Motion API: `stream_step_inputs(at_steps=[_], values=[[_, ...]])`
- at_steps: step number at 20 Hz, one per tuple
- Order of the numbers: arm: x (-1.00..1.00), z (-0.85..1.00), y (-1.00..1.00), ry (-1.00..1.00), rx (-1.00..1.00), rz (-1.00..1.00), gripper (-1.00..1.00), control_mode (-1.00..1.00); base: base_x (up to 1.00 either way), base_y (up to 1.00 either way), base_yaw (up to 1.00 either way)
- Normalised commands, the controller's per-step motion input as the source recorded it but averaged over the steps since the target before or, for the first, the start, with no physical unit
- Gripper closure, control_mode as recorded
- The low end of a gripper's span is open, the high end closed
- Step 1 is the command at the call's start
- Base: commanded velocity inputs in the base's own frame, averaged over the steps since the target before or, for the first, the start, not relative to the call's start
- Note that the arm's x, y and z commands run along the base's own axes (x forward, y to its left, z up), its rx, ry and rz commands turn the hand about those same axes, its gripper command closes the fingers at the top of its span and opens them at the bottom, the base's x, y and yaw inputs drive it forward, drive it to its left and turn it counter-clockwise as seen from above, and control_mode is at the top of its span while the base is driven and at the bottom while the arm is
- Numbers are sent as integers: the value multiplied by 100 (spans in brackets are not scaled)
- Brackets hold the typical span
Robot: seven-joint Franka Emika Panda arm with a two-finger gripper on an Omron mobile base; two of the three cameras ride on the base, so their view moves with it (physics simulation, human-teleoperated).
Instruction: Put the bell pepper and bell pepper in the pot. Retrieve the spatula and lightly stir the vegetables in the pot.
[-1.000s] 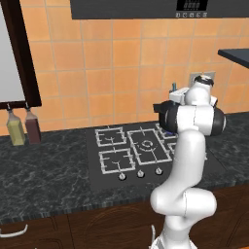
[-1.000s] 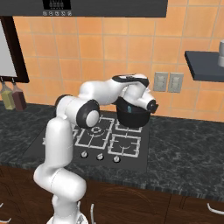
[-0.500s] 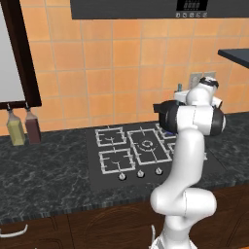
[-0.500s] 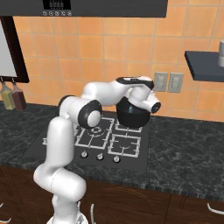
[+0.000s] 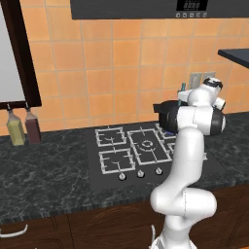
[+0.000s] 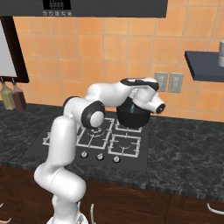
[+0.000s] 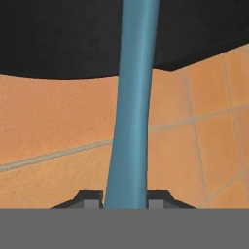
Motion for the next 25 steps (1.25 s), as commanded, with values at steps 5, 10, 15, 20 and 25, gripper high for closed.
stream_step_inputs(at_steps=[5,10,15,20,25], values=[[0,0,-6,-10,-13,13,100,-100,0,0,0],[0,0,-15,5,-16,0,100,-100,0,0,0],[0,5,-2,3,-14,0,100,-100,0,0,0],[0,2,0,-3,-4,-1,100,-100,0,0,0],[0,-29,-8,-2,0,-4,100,-100,0,0,0]])
